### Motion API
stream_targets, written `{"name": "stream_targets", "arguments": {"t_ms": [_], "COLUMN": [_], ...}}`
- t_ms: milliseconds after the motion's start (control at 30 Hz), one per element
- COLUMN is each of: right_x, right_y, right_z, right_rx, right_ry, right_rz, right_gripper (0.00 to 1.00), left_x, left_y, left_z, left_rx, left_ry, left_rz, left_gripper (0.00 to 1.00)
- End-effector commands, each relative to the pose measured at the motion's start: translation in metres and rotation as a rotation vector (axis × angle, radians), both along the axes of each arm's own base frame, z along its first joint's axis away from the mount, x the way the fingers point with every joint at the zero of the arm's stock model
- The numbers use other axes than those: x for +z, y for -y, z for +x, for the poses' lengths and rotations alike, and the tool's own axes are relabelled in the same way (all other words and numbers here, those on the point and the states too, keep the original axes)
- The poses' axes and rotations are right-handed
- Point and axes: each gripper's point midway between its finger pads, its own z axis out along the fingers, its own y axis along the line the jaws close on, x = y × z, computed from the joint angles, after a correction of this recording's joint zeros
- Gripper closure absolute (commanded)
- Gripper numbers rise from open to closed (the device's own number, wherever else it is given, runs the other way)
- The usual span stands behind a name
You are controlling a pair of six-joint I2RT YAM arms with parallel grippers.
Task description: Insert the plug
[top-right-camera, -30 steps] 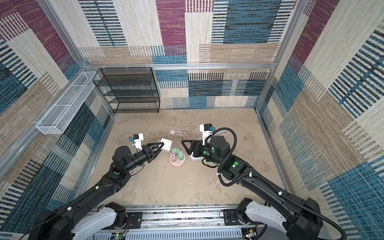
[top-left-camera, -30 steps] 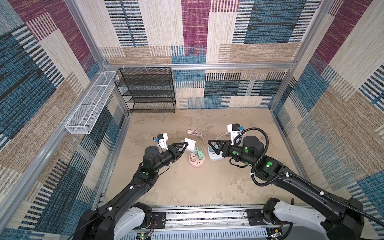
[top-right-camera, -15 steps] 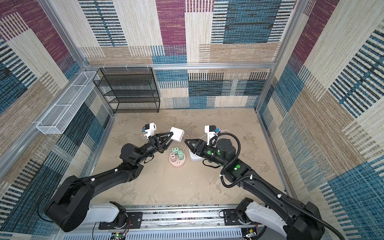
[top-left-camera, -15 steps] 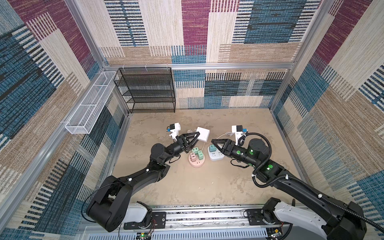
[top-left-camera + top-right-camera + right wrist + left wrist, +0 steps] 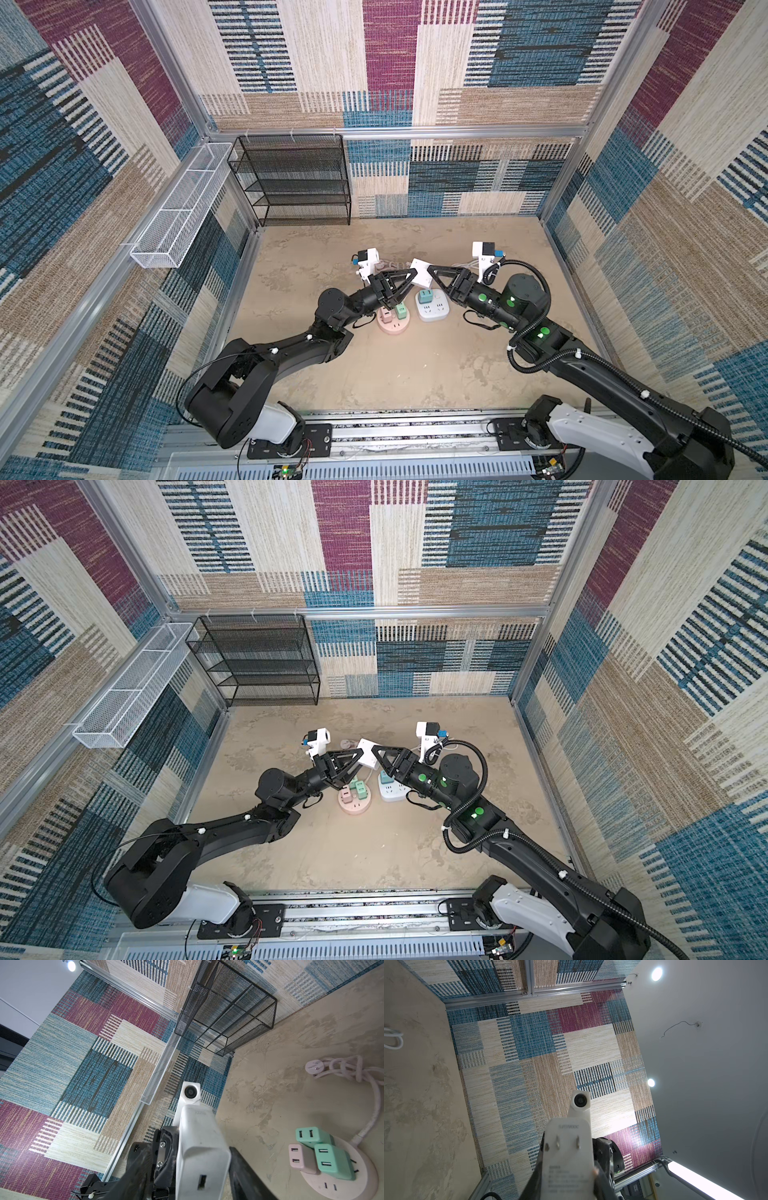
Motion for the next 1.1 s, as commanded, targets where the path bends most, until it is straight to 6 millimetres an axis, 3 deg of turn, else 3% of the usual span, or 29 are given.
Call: {"name": "stream_targets", "arguments": {"t_ms": [0, 133, 400, 633, 700, 833, 900, 933, 1000, 1067], "right_x": [0.011, 0.011, 0.01, 0.012, 0.01, 0.01, 0.01, 0.01, 0.01, 0.009], "right_y": [-0.006, -0.009, -0.015, -0.017, -0.018, -0.017, -0.015, -0.014, -0.011, -0.006], "right_z": [-0.002, 0.0, 0.0, 0.001, 0.001, 0.003, 0.005, 0.006, 0.009, 0.012], "right_rx": [0.034, 0.044, 0.074, 0.083, 0.086, 0.074, 0.061, 0.055, 0.041, 0.03], "right_ry": [0.032, 0.031, 0.032, 0.034, 0.031, 0.03, 0.029, 0.03, 0.025, 0.026], "right_rz": [0.022, 0.022, 0.014, 0.01, 0.006, -0.01, -0.026, -0.034, -0.055, -0.076], "right_gripper": [0.45, 0.51, 0.52, 0.63, 0.72, 1.0, 1.0, 1.0, 1.0, 1.0], "left_x": [0.016, 0.016, 0.013, 0.012, 0.011, 0.01, 0.005, 0.002, -0.006, -0.012], "left_y": [-0.003, -0.001, 0.0, 0.0, 0.0, 0.003, 0.005, 0.005, 0.004, 0.0], "left_z": [-0.002, -0.002, -0.002, -0.003, -0.003, -0.004, -0.004, -0.003, -0.003, -0.001], "left_rx": [0.015, 0.013, 0.015, 0.018, 0.019, 0.01, 0.007, 0.011, 0.023, 0.043], "left_ry": [0.057, 0.058, 0.055, 0.053, 0.052, 0.057, 0.048, 0.04, 0.023, 0.014], "left_rz": [-0.044, -0.043, -0.04, -0.033, -0.026, 0.011, 0.048, 0.073, 0.125, 0.178], "left_gripper": [1.0, 1.0, 1.0, 1.0, 1.0, 1.0, 0.99, 0.82, 0.58, 0.46]}}
